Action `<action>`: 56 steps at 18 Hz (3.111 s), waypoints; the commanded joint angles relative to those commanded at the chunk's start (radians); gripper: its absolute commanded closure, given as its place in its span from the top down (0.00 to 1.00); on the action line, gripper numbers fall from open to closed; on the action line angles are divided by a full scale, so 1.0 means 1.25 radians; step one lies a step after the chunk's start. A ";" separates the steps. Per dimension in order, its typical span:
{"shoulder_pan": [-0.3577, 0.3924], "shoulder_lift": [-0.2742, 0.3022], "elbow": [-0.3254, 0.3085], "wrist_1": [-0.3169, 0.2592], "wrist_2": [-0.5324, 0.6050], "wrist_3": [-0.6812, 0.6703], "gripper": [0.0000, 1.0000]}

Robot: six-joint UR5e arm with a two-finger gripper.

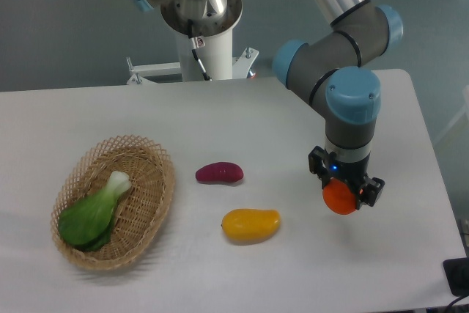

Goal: Place the orange in the basket
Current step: 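Lift the held orange slightly with the gripper, then carry the orange across the table toward the wicker basket, then lower the orange into the basket beside the bok choy and open gripper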

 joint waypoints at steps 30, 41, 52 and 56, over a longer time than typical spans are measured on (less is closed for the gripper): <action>-0.252 0.009 -0.001 0.009 -0.023 -0.315 0.60; -0.388 0.012 -0.048 0.010 0.033 -0.373 0.60; -0.475 0.011 -0.067 0.016 0.042 -0.441 0.73; -0.493 0.011 -0.066 0.018 0.031 -0.441 1.00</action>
